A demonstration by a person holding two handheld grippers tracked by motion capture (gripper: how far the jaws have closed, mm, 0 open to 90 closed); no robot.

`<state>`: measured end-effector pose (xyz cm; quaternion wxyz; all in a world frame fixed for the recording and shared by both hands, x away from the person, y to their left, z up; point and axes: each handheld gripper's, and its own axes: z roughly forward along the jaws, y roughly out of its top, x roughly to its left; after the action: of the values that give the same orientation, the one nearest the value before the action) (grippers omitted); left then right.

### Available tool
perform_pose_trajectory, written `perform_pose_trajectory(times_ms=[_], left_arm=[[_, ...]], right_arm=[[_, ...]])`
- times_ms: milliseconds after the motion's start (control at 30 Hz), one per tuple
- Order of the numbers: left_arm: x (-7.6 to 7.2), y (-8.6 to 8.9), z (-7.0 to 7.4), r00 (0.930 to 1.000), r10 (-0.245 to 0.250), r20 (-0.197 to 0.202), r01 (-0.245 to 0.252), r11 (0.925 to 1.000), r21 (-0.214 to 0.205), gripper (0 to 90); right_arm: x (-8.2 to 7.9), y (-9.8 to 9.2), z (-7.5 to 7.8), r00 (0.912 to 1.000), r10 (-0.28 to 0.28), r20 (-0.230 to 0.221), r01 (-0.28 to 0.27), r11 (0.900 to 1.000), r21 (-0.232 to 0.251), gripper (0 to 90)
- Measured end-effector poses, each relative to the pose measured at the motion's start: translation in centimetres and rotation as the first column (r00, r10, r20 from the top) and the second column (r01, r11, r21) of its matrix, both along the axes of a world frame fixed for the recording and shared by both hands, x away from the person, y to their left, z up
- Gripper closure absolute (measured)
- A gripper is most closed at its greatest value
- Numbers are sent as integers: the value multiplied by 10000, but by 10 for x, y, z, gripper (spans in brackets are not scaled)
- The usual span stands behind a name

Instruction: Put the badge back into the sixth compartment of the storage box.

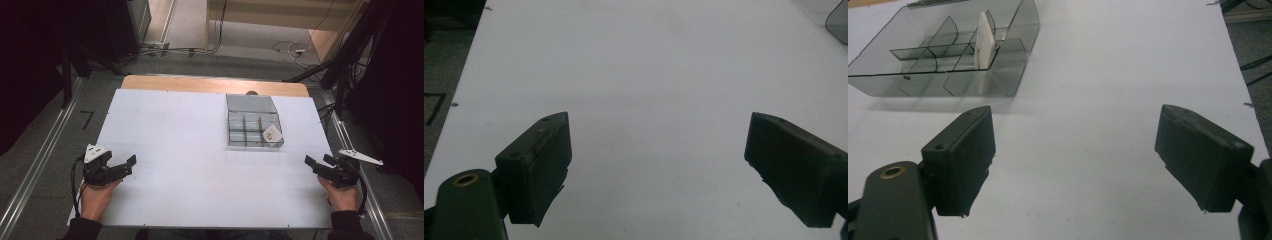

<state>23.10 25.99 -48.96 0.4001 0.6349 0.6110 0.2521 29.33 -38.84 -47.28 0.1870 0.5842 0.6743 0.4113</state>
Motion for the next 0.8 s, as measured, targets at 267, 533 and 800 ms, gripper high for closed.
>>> perform_pose_trajectory(times_ms=[267,533,800], left_arm=[[-5,-3,3,10000,-10,94,10,10000,59,124],[-13,-4,5,9999,15,121,-16,10000,80,124],[-19,-6,5,10000,-10,95,9,9999,122,124]], right_arm=[[-8,-7,-1,9996,-265,-67,265,9996,-46,148],[-16,-13,-1,9993,-381,-5,381,9991,-203,149],[-21,-17,-2,9986,-519,-44,518,9985,-160,149]])
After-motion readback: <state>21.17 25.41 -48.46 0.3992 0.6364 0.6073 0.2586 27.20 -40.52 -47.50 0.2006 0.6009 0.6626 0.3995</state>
